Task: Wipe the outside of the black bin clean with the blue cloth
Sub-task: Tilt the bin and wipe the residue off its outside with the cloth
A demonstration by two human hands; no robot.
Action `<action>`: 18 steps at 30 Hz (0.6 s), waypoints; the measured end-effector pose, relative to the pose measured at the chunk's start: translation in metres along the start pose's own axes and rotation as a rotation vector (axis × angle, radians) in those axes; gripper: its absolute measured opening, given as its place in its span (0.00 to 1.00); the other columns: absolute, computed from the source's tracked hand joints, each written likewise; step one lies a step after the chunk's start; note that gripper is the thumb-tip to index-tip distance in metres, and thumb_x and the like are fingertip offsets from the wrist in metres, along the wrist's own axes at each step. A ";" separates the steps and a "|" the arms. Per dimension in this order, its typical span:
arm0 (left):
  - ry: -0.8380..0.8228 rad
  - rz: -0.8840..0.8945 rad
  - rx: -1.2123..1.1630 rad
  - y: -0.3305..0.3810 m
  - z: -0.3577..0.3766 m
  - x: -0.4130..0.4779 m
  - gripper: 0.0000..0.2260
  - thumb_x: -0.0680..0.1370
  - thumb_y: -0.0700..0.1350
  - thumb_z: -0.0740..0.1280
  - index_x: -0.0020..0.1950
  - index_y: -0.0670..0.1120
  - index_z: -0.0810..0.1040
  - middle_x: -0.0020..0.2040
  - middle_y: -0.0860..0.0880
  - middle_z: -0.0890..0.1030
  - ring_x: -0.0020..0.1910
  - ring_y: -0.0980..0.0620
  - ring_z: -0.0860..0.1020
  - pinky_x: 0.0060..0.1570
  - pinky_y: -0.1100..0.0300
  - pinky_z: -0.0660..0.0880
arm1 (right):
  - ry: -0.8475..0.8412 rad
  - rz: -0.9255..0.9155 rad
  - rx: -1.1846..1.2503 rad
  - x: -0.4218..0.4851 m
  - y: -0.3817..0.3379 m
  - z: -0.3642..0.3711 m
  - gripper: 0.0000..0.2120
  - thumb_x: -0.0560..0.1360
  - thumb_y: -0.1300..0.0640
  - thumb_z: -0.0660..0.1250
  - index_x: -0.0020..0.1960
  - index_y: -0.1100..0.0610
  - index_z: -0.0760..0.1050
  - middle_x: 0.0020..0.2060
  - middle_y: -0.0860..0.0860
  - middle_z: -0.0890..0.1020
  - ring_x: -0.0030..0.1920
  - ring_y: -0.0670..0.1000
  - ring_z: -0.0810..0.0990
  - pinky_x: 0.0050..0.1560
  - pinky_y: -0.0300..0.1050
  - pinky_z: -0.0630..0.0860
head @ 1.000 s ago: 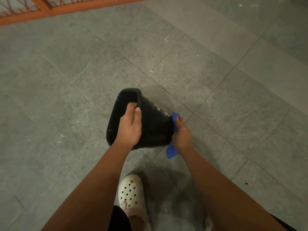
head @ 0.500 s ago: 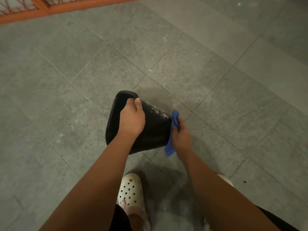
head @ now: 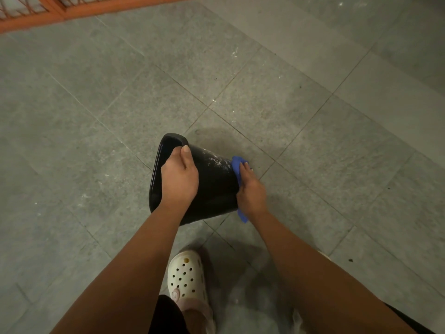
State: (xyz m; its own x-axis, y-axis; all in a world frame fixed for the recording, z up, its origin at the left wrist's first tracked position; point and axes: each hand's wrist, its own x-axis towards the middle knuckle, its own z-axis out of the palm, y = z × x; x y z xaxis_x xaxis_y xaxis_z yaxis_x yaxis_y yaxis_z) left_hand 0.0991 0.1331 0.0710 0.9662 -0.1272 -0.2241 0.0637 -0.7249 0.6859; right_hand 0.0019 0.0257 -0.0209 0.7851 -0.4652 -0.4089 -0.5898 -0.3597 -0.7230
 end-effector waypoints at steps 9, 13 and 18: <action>-0.036 0.082 0.021 -0.005 -0.005 -0.001 0.17 0.83 0.50 0.52 0.46 0.40 0.73 0.33 0.46 0.75 0.33 0.54 0.74 0.35 0.63 0.70 | 0.059 -0.067 -0.018 -0.014 -0.019 0.012 0.30 0.73 0.72 0.57 0.73 0.59 0.57 0.74 0.56 0.60 0.74 0.55 0.55 0.74 0.49 0.53; -0.037 0.098 0.026 -0.006 -0.005 -0.004 0.15 0.83 0.49 0.52 0.43 0.43 0.71 0.30 0.50 0.72 0.29 0.57 0.72 0.32 0.66 0.67 | -0.021 -0.003 -0.040 0.000 -0.007 0.000 0.31 0.73 0.72 0.55 0.74 0.58 0.55 0.74 0.55 0.58 0.74 0.54 0.55 0.74 0.46 0.52; -0.095 0.136 0.070 -0.004 -0.003 -0.007 0.13 0.83 0.49 0.52 0.47 0.45 0.71 0.31 0.51 0.73 0.30 0.62 0.75 0.32 0.76 0.68 | 0.039 0.093 -0.012 -0.019 -0.014 0.006 0.31 0.73 0.72 0.56 0.74 0.59 0.55 0.74 0.57 0.58 0.74 0.57 0.56 0.73 0.48 0.54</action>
State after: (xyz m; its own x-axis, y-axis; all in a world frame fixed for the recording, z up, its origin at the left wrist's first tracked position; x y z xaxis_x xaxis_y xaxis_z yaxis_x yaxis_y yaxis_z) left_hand 0.0930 0.1388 0.0721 0.9364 -0.2888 -0.1992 -0.0873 -0.7417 0.6650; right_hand -0.0039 0.0443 -0.0058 0.7193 -0.5282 -0.4513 -0.6617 -0.3231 -0.6765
